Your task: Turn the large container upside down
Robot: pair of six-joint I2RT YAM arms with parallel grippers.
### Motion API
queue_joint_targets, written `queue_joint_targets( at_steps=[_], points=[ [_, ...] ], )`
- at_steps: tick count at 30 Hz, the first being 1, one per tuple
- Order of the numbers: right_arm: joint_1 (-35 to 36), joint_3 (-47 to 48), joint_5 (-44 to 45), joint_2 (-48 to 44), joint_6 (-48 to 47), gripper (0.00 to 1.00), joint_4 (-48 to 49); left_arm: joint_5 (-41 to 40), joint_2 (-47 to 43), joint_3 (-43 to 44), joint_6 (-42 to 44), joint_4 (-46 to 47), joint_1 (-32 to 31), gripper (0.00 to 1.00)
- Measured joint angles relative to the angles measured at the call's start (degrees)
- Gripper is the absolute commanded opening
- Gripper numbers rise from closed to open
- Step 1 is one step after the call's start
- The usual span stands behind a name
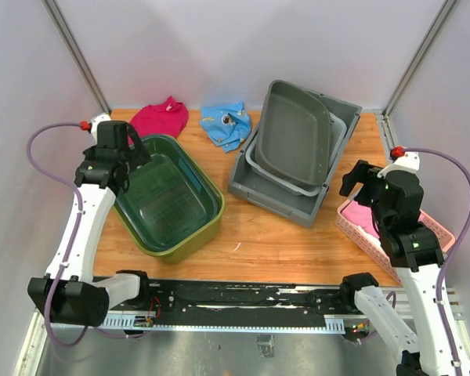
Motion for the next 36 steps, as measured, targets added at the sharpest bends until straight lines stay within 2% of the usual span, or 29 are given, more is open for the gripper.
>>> queue_joint_targets(
  at_steps=[5,8,10,16,20,28,36],
  points=[
    [0.0,-0.09,-2.56,0.26,-1.05,0.87,0.07,3.98,2.29,1.7,2.16,-0.37,8.61,0.96],
    [0.0,-0.09,-3.45,0.2,-1.64,0.87,0.07,7.91,3.06,1.55,2.12,-0.35,9.99,0.95],
    [0.0,-0.35,-3.72,0.13,-1.77,0.87,0.26,9.75,2.86,0.81,1.95,-0.13,8.26,0.96],
    [0.0,-2.16,-4.83,1.38,-1.86,0.88,1.22,11.52,2.58,-2.71,-1.01,0.31,-4.57,0.97],
    [0.0,-2.14,-6.12,3.23,-1.86,0.88,1.88,12.98,2.93,-3.96,-3.93,2.29,-8.98,0.99],
    [0.0,-2.14,-7.5,4.17,-1.86,0.88,2.01,17.79,10.12,-3.8,-10.8,14.1,-10.34,0.99],
    [0.0,-2.14,-7.08,1.46,-2.51,0.88,1.01,27.3,23.17,1.29,-5.95,21.68,-10.21,0.99]
  ],
)
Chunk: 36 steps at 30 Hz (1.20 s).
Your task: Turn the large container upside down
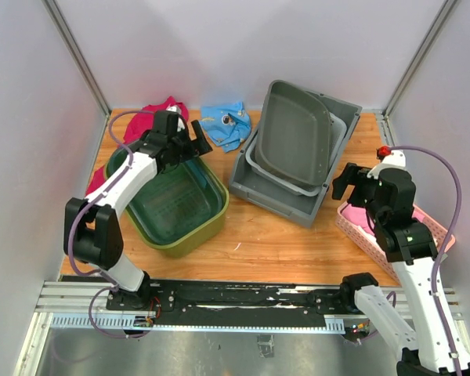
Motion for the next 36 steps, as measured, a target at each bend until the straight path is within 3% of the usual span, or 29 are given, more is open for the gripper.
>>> queue_joint_targets(
  at_steps=[8,13,17,23,27,30,36],
  points=[
    [0.0,0.0,0.0,-0.24,0.5,0.88,-1.7,14.19,8.94,9.62,9.57,2.97,0.07,0.99],
    [0.0,-0.04,-0.07,-0.24,0.92,0.88,-2.12,18.67,10.1,14.97,15.89,0.26,-0.04,0.99],
    [0.0,-0.22,-0.04,-0.17,1.03,0.88,-2.54,13.79,7.61,20.68,17.9,-4.0,-0.24,0.99],
    [0.0,-0.24,-0.17,0.72,1.42,0.87,-2.51,-2.84,6.99,34.25,13.49,-13.6,2.75,0.99],
    [0.0,-0.26,-0.24,1.38,1.77,0.87,-2.51,-10.93,5.73,32.24,5.81,-17.2,6.73,0.99],
    [0.0,-0.26,-0.33,2.03,1.95,0.87,-2.49,-11.08,5.68,28.74,0.76,-18.64,7.19,0.99],
    [0.0,-0.26,-0.79,2.64,1.99,0.87,-2.45,-8.57,6.67,24.09,-4.0,-18.6,-0.48,0.99]
  ],
)
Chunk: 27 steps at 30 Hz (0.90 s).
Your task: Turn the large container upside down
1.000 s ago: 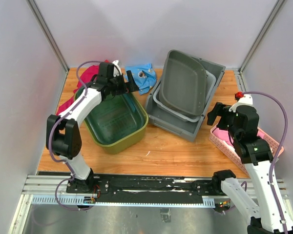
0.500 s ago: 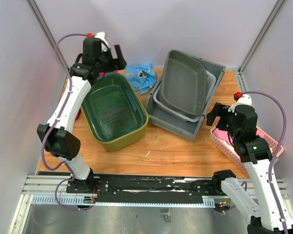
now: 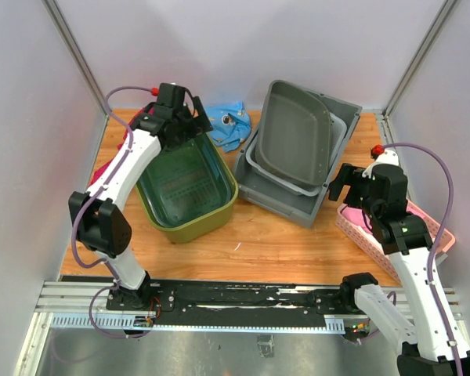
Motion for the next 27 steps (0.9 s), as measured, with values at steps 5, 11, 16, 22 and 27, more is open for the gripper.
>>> queue_joint_targets(
  at_steps=[5,11,16,22,27],
  points=[
    [0.0,0.0,-0.39,0.26,0.0,0.87,-0.02,2.38,4.74,0.26,0.42,3.08,-2.47,0.99],
    [0.0,0.0,0.24,-0.81,-0.09,0.87,-0.98,2.25,14.95,4.59,6.21,3.91,-1.64,0.99],
    [0.0,0.0,0.42,-2.54,-0.87,0.87,-3.1,3.17,18.36,6.97,13.68,4.68,-0.07,0.99],
    [0.0,0.0,-5.2,-3.45,-1.62,0.87,-4.59,9.92,23.71,20.87,21.68,3.1,3.19,0.99],
    [0.0,-0.04,-7.19,-3.65,-1.38,0.87,-5.79,16.37,29.22,29.86,25.92,3.76,2.14,0.99]
  ],
)
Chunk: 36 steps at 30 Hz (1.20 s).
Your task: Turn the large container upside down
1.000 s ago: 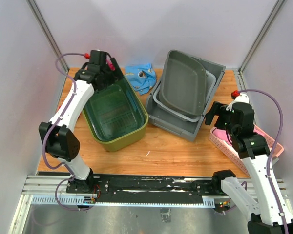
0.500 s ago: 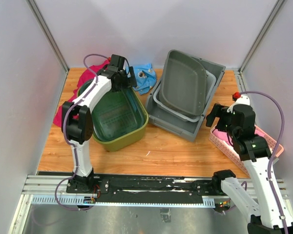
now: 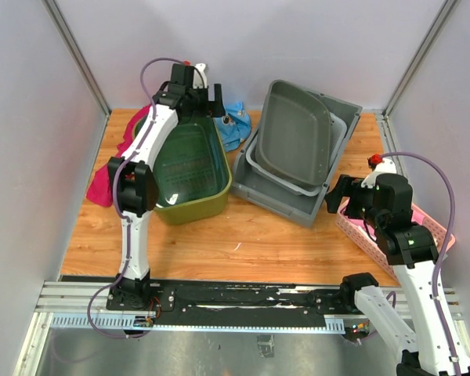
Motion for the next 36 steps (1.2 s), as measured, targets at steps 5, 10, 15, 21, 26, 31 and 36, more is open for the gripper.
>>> queue_joint_targets(
  at_steps=[5,10,15,21,26,31,36],
  points=[
    [0.0,-0.07,-0.46,-0.31,0.07,0.87,-0.48,7.1,2.4,2.16,3.23,-0.15,-2.51,0.99],
    [0.0,-0.13,-0.76,-0.13,0.31,0.87,-0.68,12.04,1.11,1.88,4.7,-0.48,-3.58,0.99],
    [0.0,-0.94,-1.38,0.55,0.42,0.87,-0.61,9.11,-8.09,-1.33,3.74,-0.61,-3.78,0.99],
    [0.0,-1.29,-2.8,2.47,0.55,0.86,-0.17,-7.19,-16.28,-0.09,-6.05,-0.74,-3.78,0.97],
    [0.0,-1.29,-3.26,2.95,0.55,0.86,-0.07,-17.84,-13.66,-0.15,-17.31,-2.93,-3.76,0.96],
    [0.0,-1.29,-3.52,2.38,0.55,0.86,0.2,-22.51,-8.11,-1.92,-29.97,-4.59,-3.78,0.96],
    [0.0,-1.29,-3.76,1.31,0.55,0.86,0.13,-27.36,-4.79,-2.58,-41.42,-5.09,-3.78,0.96]
  ],
)
